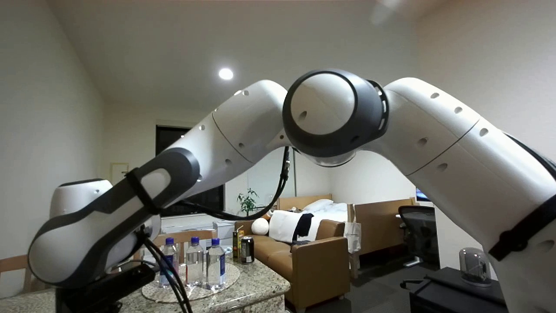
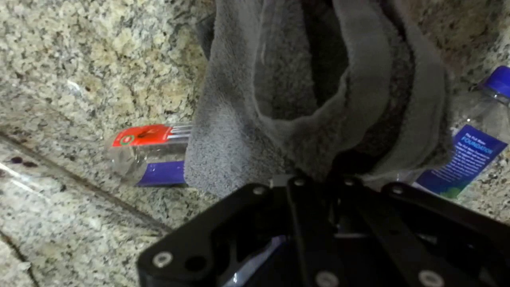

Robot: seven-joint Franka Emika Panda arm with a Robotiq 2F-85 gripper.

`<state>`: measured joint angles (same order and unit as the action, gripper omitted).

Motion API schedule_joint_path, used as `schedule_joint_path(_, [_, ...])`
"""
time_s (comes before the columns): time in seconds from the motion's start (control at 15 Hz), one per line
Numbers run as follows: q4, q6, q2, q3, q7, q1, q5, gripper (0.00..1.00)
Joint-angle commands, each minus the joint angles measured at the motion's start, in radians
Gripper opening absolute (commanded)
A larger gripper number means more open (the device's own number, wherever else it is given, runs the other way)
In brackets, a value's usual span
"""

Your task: Unfold the towel on the counter.

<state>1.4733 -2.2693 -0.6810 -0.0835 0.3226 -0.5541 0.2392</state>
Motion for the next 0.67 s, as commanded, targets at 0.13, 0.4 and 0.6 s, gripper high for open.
schedule_joint_path(0.13, [0.046,0.031,0.119,0.008,-0.018,0.007,0.057,0.11])
schedule_joint_path(0.4, [0.067,0.042,0.168,-0.003,-0.033,0.025,0.071,0.11])
schedule_joint_path(0.6, [0.095,0.052,0.184,-0.01,-0.05,0.04,0.068,0.09])
